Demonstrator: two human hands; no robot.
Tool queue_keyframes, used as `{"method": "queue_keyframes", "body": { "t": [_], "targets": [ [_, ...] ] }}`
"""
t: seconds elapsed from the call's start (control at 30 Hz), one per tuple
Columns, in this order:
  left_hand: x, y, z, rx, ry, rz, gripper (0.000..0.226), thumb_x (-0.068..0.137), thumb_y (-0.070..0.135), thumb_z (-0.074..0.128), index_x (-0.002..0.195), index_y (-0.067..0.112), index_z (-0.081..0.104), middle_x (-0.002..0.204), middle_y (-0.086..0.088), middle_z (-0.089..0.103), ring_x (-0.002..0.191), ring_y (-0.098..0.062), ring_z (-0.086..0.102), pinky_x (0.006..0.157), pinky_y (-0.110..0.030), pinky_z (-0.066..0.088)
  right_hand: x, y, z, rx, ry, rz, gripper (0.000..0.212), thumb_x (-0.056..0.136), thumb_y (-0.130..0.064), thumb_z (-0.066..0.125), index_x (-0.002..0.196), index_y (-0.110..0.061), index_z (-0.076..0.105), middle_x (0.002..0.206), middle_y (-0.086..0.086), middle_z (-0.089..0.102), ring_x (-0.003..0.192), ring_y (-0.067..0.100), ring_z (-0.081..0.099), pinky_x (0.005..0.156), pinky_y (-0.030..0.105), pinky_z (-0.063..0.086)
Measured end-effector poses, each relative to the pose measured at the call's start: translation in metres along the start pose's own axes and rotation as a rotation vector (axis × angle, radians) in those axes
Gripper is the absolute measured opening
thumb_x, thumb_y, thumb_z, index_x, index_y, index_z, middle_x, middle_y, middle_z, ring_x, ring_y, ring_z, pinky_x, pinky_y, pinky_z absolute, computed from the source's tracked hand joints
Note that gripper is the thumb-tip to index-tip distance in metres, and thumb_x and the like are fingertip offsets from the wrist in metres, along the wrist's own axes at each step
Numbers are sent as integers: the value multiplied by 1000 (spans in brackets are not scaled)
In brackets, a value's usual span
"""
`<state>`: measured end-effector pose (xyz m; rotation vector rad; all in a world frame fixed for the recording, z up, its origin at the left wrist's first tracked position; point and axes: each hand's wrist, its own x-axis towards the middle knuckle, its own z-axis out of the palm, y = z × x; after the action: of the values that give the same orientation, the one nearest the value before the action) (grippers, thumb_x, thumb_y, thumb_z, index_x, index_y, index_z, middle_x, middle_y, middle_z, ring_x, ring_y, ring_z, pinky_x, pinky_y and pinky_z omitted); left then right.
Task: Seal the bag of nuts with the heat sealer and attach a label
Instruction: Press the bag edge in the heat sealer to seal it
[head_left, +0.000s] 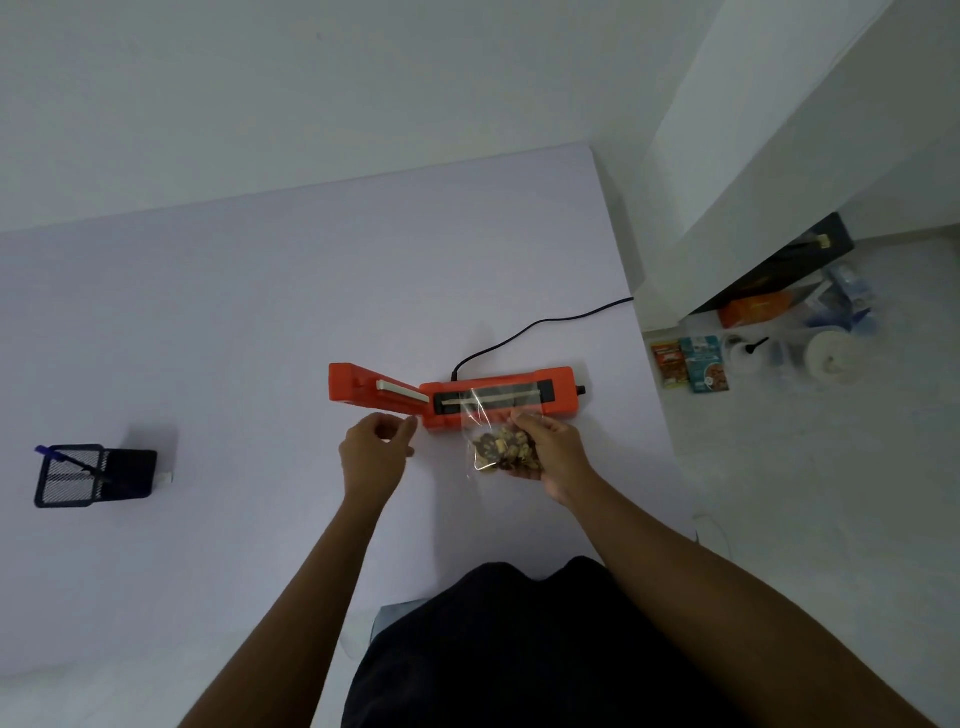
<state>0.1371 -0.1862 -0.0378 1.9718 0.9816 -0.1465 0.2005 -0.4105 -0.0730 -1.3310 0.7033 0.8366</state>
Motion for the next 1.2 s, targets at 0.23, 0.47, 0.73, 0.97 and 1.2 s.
{"method": "queue_keyframes", "body": {
  "t": [0.23, 0.47, 0.73, 0.97, 1.2],
  "targets": [
    [5, -1, -18, -92, -13, 271, 24, 96, 16, 61, 119, 22, 59, 105, 4, 70, 85, -12, 72, 72, -32, 60, 0, 1, 1, -2, 8, 9, 22, 84, -32, 79, 92, -12, 75, 101, 19, 73, 87, 32, 73, 63, 42, 62],
    [13, 1, -18, -102, -87, 379, 19, 96, 9, 59, 108, 21, 67, 101, -1, 73, 90, -16, 70, 74, -40, 61, 1, 2, 3, -1, 8, 10, 36, 83, -34, 80, 102, -4, 74, 105, 21, 73, 87, 32, 73, 62, 41, 62],
    [11, 12, -12, -47, -188, 558, 37, 91, 17, 67, 128, 20, 64, 121, 5, 66, 92, -6, 66, 71, -16, 54, 0, 3, 5, 3, 13, 10, 24, 83, -32, 79, 92, -9, 74, 107, 22, 73, 86, 32, 73, 58, 38, 61],
    [13, 16, -2, 54, -164, 628, 44, 87, 27, 70, 129, 20, 63, 122, 2, 65, 92, -12, 65, 67, -23, 53, 2, 1, 2, -22, 14, 8, 23, 83, -35, 79, 86, -12, 75, 100, 18, 74, 85, 31, 74, 61, 41, 62],
    [13, 20, 10, 141, -148, 649, 42, 89, 25, 71, 130, 21, 62, 119, 3, 65, 92, -11, 60, 77, -26, 53, 1, 1, 0, -13, 19, 3, 24, 82, -34, 80, 87, -12, 74, 91, 14, 75, 79, 29, 75, 60, 40, 62]
  ]
}}
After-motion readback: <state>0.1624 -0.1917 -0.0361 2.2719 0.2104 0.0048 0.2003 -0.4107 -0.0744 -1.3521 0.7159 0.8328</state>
